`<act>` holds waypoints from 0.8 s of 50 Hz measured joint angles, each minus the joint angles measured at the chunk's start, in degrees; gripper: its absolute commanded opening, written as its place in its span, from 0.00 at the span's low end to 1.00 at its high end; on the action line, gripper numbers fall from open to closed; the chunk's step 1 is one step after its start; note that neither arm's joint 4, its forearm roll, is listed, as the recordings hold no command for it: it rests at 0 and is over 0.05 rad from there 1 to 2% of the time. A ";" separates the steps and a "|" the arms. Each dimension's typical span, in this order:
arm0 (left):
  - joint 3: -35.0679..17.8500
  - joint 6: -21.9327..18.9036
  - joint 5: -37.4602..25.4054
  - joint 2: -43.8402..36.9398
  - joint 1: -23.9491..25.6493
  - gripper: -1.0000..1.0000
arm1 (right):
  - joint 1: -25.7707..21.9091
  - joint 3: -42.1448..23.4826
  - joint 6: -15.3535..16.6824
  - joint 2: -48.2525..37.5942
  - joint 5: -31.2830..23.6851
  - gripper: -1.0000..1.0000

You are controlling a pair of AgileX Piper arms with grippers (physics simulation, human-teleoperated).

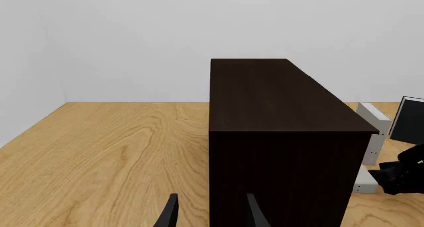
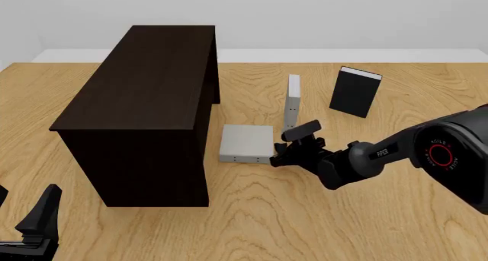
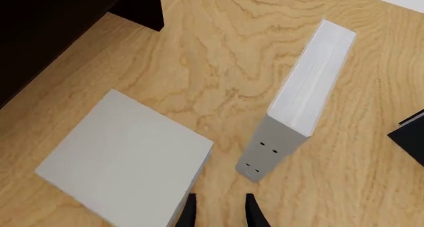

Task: Pick up the book on the right and place it under the cabinet shelf.

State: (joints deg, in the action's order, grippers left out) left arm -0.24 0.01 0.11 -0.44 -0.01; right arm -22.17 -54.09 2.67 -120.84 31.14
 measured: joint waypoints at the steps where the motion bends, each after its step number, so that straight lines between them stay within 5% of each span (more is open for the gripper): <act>1: 0.00 0.00 0.00 0.00 0.00 1.00 | -0.06 -0.03 0.47 0.05 -0.14 1.00; 12: 0.00 0.00 0.00 0.00 0.00 1.00 | -0.93 -0.57 2.03 0.53 -2.47 1.00; 40: 0.00 0.00 0.00 0.00 0.00 1.00 | -3.67 -10.72 18.74 -3.33 -9.80 1.00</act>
State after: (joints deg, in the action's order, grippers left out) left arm -0.24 0.01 0.11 -0.44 0.00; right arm -25.84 -64.81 21.41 -124.17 21.34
